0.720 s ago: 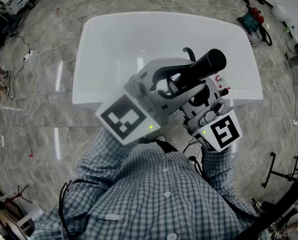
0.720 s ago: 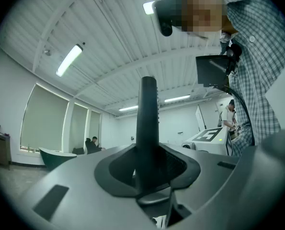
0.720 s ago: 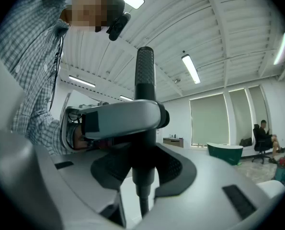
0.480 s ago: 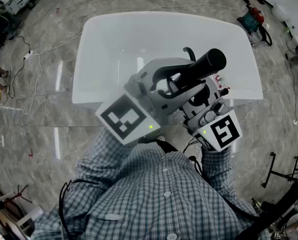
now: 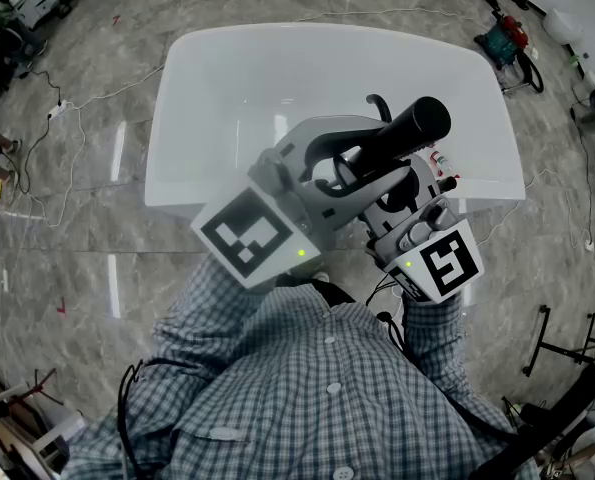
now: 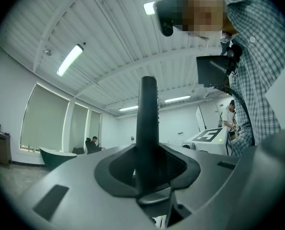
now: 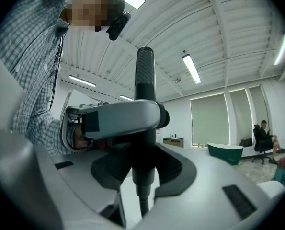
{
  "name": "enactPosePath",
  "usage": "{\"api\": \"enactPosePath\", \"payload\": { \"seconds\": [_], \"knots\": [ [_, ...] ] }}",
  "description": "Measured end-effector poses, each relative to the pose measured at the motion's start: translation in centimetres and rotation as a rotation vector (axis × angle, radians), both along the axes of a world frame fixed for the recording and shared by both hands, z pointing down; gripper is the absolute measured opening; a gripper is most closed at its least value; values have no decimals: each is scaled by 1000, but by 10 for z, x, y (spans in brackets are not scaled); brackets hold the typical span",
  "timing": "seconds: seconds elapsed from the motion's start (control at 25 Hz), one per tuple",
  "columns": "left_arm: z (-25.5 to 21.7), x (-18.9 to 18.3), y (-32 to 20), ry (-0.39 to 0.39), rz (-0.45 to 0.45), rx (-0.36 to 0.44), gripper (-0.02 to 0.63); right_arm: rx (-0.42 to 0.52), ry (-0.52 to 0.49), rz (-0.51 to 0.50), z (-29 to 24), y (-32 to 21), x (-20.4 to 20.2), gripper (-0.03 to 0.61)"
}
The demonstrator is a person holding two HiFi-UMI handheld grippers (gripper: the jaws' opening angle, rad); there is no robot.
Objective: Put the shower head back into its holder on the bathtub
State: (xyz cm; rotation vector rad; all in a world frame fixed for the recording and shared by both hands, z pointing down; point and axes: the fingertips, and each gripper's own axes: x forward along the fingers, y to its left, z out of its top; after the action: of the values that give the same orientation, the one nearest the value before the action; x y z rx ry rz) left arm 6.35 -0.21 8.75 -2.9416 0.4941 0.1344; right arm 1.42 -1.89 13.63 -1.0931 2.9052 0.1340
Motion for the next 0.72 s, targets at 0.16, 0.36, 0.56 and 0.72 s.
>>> {"api": "enactPosePath", "payload": {
  "seconds": [0.16,0.36,0.56,0.72],
  "knots": [
    [-2,0,1,5,2,-3,137,5,7,-3,-2,1,-1,132],
    [-1,0,0,1,5,1,137,10,16,1,-1,0,1,132],
    [-1,1,1,-3,4,-5,137,7,20,6,0,0,2,132],
    [0,2,0,-7,4,-8,137,4,11,1,0,0,2,132]
  ]
}}
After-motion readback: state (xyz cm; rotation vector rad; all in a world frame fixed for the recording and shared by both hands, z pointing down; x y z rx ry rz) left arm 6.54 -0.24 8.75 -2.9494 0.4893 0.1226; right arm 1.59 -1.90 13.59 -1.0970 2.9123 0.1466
